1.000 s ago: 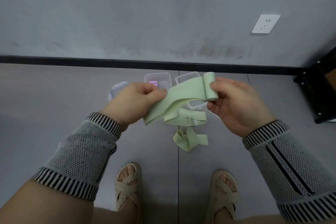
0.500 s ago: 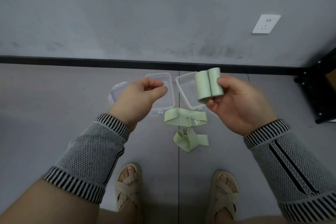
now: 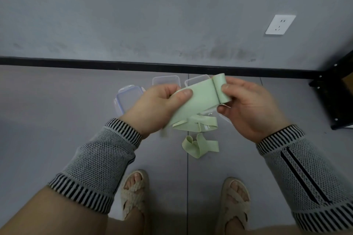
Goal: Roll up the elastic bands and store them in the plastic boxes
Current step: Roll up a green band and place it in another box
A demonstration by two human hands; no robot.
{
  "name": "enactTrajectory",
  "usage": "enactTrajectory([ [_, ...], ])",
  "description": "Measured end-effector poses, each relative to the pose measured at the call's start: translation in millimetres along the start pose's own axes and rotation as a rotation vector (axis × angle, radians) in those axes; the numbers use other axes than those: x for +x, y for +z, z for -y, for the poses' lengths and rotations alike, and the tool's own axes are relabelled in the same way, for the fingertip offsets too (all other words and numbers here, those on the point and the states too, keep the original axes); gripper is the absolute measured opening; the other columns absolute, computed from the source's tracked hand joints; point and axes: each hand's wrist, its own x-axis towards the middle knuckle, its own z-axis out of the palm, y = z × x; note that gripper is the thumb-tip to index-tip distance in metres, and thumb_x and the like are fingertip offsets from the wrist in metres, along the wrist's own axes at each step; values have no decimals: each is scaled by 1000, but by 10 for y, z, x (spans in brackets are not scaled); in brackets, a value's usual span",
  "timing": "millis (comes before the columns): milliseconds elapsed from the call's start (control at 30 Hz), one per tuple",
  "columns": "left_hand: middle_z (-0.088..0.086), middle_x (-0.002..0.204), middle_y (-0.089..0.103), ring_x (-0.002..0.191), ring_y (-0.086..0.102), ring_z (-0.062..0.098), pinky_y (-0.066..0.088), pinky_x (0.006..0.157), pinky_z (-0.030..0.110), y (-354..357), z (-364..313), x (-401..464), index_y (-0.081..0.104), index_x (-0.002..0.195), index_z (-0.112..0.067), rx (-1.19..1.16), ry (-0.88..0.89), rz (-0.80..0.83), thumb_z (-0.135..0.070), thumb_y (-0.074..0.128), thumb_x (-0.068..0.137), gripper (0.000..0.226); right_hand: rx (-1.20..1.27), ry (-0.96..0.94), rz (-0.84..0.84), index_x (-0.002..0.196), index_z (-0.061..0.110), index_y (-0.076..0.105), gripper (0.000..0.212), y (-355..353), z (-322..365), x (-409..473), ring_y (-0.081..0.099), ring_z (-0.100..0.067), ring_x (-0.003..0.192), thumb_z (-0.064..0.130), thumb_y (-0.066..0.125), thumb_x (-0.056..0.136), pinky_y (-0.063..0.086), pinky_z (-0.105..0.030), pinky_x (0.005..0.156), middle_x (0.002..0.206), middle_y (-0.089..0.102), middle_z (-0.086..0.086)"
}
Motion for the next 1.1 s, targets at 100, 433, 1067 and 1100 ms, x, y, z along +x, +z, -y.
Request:
enactTrajectory([
  [100,-5,52,48,32,43,3,31,30,15,52,-29,12,56,70,-9,268,88,-59,-36,60,88,33,-800,-295,-145,99,28,63,19,52,-55,-28,61,-4,76,14,52,93,50,-23,69,88,67,10],
  [433,9,67,64,55,54,16,43,48,26,-192,104,24,61,76,-7,-37,-105,-3,-23,64,86,19,118,58,55,106,6,65,22,-64,4,15,53,-13,73,5,48,92,41,-21,58,86,64,-6],
  [1067,-6,100,62,79,54,-5,42,67,7,43,0,7,60,119,-25,15,13,-78,-8,45,89,38,-24,49,311,115,10,63,29,147,-102,-47,62,-14,83,9,56,87,50,-28,71,95,68,-6],
  [1100,-9,102,63,88,54,-7,43,75,8,53,-32,-6,62,117,-23,-82,22,-49,-6,42,90,37,-11,48,350,114,12,65,31,142,-100,-39,61,-17,87,13,55,85,46,-32,75,98,68,-6],
])
